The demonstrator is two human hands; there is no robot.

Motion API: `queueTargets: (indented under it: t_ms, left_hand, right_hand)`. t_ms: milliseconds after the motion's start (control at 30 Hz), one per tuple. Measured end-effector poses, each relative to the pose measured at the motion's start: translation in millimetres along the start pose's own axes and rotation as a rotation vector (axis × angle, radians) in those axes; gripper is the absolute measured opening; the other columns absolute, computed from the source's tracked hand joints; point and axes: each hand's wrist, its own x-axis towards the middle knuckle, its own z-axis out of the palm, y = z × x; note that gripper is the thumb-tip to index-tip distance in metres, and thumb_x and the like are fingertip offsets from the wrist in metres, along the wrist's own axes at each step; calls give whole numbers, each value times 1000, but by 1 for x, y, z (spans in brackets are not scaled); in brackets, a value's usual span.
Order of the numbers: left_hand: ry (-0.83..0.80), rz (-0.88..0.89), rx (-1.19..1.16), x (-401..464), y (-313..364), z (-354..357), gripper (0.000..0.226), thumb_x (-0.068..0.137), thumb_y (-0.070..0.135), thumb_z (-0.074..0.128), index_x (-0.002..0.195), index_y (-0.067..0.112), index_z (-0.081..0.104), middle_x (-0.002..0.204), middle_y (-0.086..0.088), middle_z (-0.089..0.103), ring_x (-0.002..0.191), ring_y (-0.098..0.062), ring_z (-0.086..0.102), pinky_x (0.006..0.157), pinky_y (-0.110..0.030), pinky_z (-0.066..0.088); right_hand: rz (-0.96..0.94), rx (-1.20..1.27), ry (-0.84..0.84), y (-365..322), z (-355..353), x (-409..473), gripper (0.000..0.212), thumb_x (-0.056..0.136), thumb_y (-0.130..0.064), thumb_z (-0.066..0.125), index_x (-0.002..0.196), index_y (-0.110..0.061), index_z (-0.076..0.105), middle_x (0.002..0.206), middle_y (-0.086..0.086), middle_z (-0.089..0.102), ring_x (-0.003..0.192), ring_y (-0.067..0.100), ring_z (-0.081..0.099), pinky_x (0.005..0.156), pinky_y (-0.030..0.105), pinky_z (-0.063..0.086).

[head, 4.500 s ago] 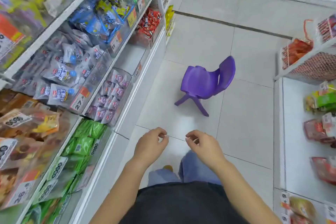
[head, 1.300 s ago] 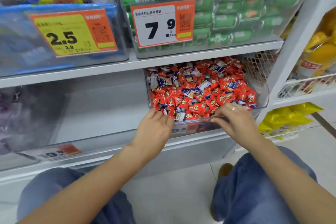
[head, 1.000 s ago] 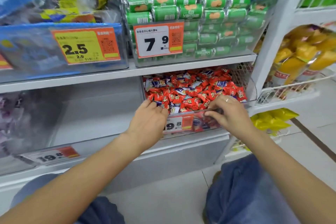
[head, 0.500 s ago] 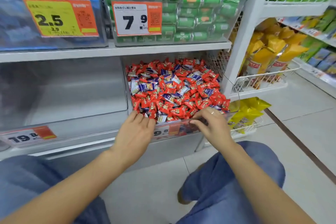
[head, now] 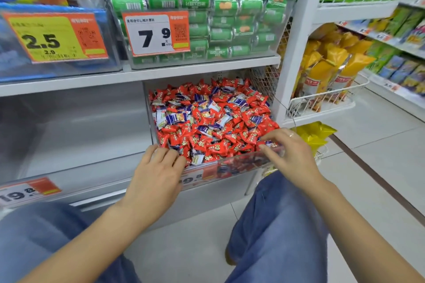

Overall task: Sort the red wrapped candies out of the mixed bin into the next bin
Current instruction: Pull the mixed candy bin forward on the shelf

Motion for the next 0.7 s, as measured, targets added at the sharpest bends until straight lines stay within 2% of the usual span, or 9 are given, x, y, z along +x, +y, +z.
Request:
queueTargets:
  t_ms: [100,167,267,300,367,433,500,633,700]
  left_hand:
    - [-10,-53,-152,16,2,-18,31,69,35,77,88,15,65,82,-2,63,77,-27,60,72,-37,43]
    - [-38,-101,-297,39,11,-30,26,85,34,63,105,18,61,98,1,62,89,-24,60,68,-32,43]
    - [-148,-99,-352,75,27,-25,52,91,43,55,136,22,40,128,1,48,113,-21,52,83,-34,49]
    - [-199,-76,-366,84,33,-21,64,88,45,58,142,22,32,134,0,42,118,-22,49,87,-36,49]
    - [-254,-44,-376,97,41,-12,79,83,49,64,146,21,24,138,-1,35,120,-23,46,85,-35,47]
    - [-260,-49,-391,105,41,-4,82,79,52,66,144,21,27,136,0,35,118,-22,47,80,-33,46]
    - [-243,-66,-418,111,37,1,78,79,53,66,142,21,32,134,0,38,116,-24,49,82,-36,46]
    - [-233,-53,-398,114,29,6,66,83,51,63,138,25,38,128,-2,48,114,-26,52,81,-38,46]
    - [-211,-44,-416,113,28,5,51,85,47,62,128,25,47,117,-1,52,103,-26,56,76,-37,47]
  right_hand:
    - [38,6,-97,-2,-1,12,18,83,-22,70,101,-25,67,91,-15,56,83,7,54,73,18,40]
    - [4,-3,-234,-7,4,25,30,83,-24,71,112,-27,65,99,-17,54,87,3,52,79,23,43]
    - [-40,-76,-470,-16,15,48,51,81,-29,72,128,-34,55,108,-18,47,92,0,45,82,21,39]
    - [-35,-108,-531,-18,18,55,56,79,-31,73,131,-35,52,110,-14,48,92,2,45,82,21,39]
    - [-44,-187,-613,-20,26,64,63,78,-37,73,135,-35,47,116,-6,52,99,10,50,84,28,43]
    - [-89,-274,-636,-21,34,68,65,77,-41,71,136,-35,45,116,0,52,106,19,53,84,35,47]
    - [-119,-323,-610,-22,40,69,63,78,-42,69,135,-36,45,112,1,53,104,23,56,79,37,48]
    - [-71,-180,-490,-21,44,69,41,84,-32,67,124,-25,59,103,2,59,95,21,58,75,28,42]
    - [-17,-83,-438,-21,41,68,30,86,-30,66,116,-23,64,98,0,61,83,16,57,69,23,35]
